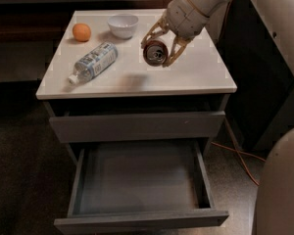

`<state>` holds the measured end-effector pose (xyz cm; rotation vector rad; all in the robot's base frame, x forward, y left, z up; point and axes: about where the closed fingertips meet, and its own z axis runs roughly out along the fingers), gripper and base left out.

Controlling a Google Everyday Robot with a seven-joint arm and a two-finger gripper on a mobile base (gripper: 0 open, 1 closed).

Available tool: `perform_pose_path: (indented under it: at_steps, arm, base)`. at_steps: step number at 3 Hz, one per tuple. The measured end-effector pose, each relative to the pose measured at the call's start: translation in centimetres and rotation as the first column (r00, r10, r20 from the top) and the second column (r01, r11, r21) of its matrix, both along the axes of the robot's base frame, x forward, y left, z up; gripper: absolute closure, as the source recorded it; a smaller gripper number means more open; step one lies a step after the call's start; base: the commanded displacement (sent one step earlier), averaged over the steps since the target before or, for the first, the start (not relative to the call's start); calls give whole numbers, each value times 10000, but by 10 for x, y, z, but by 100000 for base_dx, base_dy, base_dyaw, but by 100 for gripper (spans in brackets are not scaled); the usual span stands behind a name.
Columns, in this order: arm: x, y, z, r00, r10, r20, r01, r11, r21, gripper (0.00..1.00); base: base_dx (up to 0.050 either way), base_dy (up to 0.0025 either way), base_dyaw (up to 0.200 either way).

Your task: Place coke can into middle drawer

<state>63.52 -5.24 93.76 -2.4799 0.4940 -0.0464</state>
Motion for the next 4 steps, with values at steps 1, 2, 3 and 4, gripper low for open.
perform_pose_path:
  at_steps: [1,2,3,4]
  arm:
    - [1,1,-1,10000,-8,-5,8,10000,2,100]
    - [-11,3,1,9989,434,201,-432,9990,-101,100]
    - [-41,4,3,9876,1482,509,-1470,9888,-259,100]
    - [-77,0,0,9647,2542,690,-2506,9665,-561,100]
  base:
    - [0,0,0]
    - [0,0,0]
    - [0,0,0]
    - [0,0,0]
